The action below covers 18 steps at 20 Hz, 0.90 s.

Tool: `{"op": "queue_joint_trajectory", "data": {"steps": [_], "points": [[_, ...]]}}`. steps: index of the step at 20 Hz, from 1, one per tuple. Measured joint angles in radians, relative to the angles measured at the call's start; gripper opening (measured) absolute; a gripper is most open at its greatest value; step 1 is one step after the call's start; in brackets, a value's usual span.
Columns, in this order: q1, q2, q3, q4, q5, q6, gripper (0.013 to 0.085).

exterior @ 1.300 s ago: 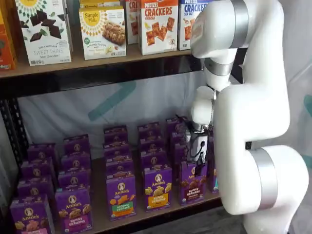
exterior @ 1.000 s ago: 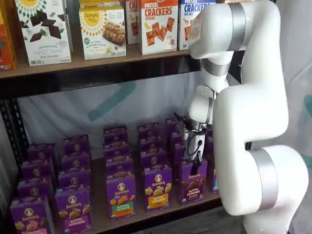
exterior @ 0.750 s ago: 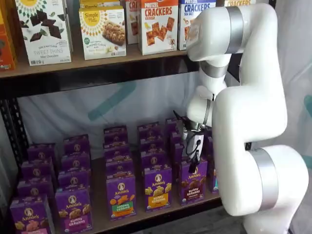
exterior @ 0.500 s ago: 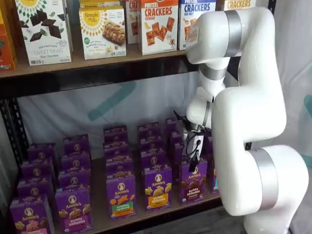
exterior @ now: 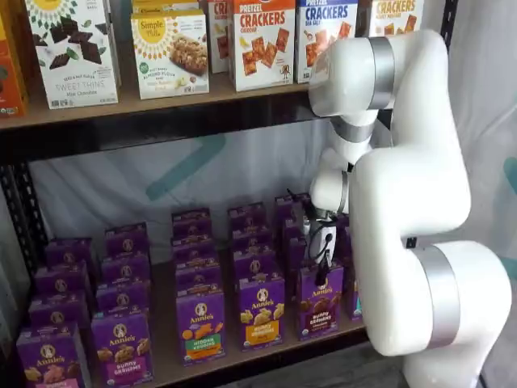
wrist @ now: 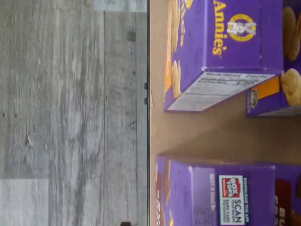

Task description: Pick up the purple box with a brown patch in the center, on the bottom shelf, the fifth box from the left

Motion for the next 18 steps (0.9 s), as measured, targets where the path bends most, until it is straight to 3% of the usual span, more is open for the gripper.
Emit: {"op": "queue_joint_trajectory", "data": {"steps": [18], "points": [[0.003, 0.104, -0.064, -0.26, -0.047, 0.239, 0.085]]}}
